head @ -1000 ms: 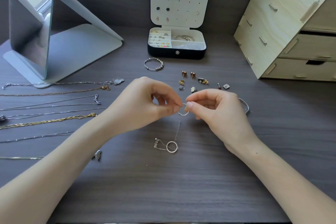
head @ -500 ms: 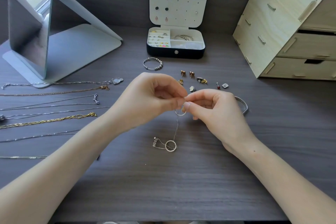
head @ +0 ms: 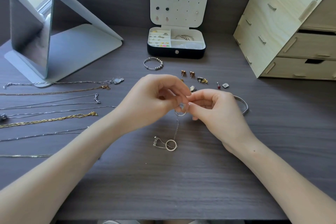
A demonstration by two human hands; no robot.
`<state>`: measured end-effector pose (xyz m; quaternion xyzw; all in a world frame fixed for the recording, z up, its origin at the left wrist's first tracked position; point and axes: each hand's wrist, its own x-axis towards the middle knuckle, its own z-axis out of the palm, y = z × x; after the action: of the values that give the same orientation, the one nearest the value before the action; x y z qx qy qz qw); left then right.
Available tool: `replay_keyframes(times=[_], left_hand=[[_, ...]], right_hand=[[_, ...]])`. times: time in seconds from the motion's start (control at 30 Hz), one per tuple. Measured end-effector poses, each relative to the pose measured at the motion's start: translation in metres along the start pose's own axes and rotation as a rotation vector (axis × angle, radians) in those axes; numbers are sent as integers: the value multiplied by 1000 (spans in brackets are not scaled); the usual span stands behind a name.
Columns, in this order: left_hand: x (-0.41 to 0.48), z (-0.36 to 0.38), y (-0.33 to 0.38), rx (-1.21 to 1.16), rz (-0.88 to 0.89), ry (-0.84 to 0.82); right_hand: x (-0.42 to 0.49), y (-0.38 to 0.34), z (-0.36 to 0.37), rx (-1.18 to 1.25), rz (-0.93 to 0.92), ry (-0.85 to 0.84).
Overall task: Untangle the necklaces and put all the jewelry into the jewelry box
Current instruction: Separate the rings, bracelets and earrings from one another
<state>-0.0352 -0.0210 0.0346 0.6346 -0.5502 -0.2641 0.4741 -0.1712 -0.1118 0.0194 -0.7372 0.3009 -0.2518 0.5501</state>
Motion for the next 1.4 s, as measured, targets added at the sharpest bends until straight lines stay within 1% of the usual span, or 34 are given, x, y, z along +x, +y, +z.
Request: replay_keyframes(times=[0.37, 0.5, 0.73, 0.83, 1.0, 1.13, 1.27, 1.4], left_hand=[[2, 4, -4, 57, -6, 5], [2, 6, -6, 41, 0, 9], [2, 4, -7, 34, 41, 104], [2, 0, -9, 26, -8, 141], [1, -4, -12, -31, -144, 23], [0, -1, -13, -4, -138, -59], [1, 0, -17, -50, -136, -44], [2, -4, -17, -16, -137, -14]], right_hand=[[-2, -5, 0, 17, 7, -18], [-2, -6, 0, 23, 11, -13], [-3, -8, 0, 34, 55, 2], [-3, -10, -2, 65, 96, 17], [-1, -12, -6, 135, 131, 10], [-1, -12, -7, 145, 141, -1], [0, -12, -8, 162, 148, -18], [0, -12, -8, 170, 153, -38]])
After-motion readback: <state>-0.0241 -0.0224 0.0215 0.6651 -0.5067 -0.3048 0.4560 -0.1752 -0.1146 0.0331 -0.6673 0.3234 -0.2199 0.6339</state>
